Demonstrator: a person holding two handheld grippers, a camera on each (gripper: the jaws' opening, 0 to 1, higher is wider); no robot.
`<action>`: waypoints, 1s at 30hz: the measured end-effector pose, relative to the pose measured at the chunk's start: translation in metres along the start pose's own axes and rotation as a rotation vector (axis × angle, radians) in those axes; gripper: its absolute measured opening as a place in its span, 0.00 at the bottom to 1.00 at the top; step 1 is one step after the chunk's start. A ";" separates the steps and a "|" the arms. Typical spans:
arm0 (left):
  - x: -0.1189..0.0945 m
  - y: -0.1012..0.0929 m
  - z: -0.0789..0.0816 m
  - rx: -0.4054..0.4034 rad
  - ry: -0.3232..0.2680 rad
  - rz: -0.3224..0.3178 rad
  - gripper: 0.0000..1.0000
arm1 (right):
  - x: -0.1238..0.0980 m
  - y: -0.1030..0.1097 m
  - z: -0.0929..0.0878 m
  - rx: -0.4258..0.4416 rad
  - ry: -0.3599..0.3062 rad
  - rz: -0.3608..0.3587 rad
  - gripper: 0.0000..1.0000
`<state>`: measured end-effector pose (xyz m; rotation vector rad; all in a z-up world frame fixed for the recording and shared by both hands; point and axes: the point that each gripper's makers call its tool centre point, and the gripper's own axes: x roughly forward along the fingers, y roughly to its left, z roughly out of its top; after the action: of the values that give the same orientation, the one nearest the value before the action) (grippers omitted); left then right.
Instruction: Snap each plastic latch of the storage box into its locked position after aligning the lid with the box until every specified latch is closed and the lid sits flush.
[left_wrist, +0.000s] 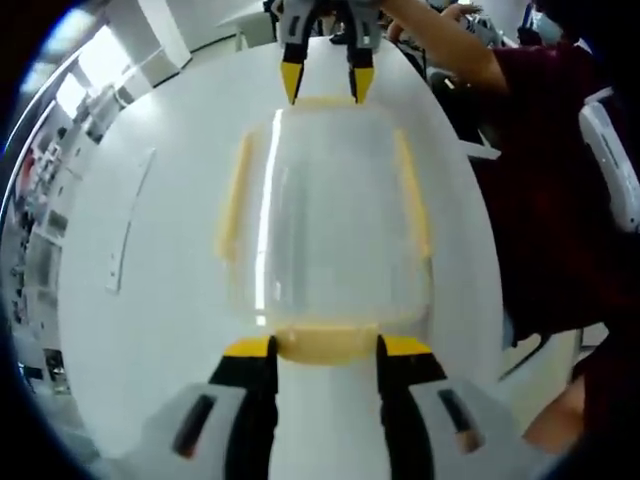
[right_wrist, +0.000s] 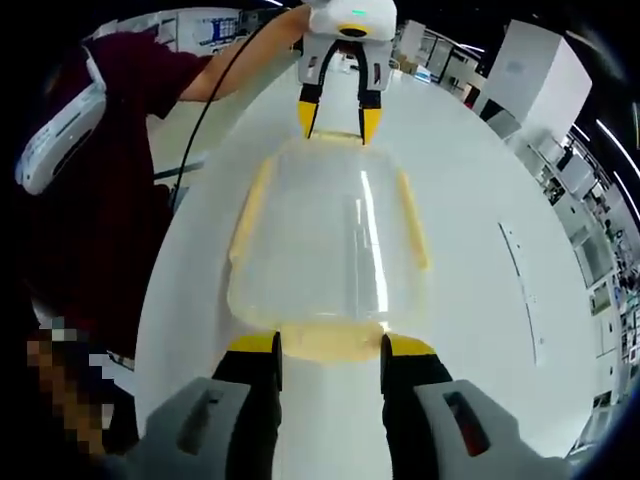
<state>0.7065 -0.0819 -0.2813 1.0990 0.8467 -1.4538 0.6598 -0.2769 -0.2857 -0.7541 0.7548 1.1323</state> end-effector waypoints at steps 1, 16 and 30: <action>0.001 0.001 0.000 -0.003 0.002 -0.002 0.38 | 0.001 -0.001 0.000 -0.001 -0.002 0.000 0.38; 0.004 -0.002 -0.003 -0.020 -0.008 -0.030 0.38 | 0.005 -0.001 -0.002 0.009 -0.010 0.023 0.38; 0.005 -0.003 -0.004 -0.087 -0.144 0.046 0.48 | 0.002 0.002 -0.011 0.001 -0.099 -0.050 0.38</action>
<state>0.7044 -0.0792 -0.2872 0.9315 0.7703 -1.4261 0.6571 -0.2843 -0.2934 -0.7070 0.6501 1.1155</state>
